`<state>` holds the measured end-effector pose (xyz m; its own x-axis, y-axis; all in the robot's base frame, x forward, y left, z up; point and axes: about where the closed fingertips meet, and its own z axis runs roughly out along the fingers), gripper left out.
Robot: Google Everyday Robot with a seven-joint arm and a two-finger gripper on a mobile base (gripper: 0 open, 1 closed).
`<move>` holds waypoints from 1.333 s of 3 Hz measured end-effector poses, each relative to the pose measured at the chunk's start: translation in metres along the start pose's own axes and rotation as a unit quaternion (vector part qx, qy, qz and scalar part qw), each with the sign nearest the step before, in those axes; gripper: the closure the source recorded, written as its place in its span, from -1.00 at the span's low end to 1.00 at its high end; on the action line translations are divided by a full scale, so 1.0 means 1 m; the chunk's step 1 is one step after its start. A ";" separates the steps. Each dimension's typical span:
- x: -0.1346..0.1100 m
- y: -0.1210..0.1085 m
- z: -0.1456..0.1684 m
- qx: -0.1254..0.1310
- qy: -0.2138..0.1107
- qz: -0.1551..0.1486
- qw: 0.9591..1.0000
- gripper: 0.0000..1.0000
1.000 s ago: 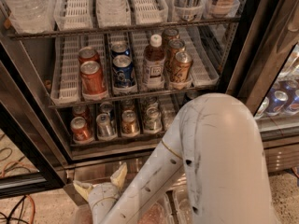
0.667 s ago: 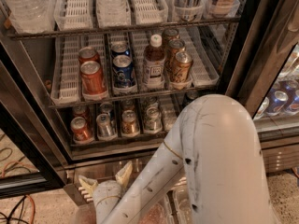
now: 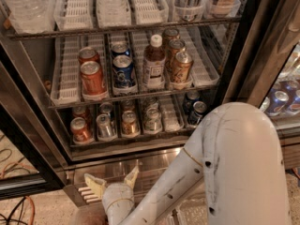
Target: Pick redbull can from bottom shelf of fridge
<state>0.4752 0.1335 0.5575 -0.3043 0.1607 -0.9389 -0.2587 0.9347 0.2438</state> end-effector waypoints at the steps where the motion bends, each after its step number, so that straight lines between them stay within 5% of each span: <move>1: 0.005 0.003 0.000 -0.006 0.009 0.000 1.000 -1.00; 2: 0.006 0.016 0.003 -0.018 0.001 -0.013 1.000 -1.00; 4: 0.008 0.046 0.014 -0.041 -0.029 -0.104 0.993 -1.00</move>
Offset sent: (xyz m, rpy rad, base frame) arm 0.0012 0.0258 0.0093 -0.0293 -0.0879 0.0302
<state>0.4740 0.1822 0.5582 -0.1835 -0.0138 -0.9829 -0.3849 0.9211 0.0589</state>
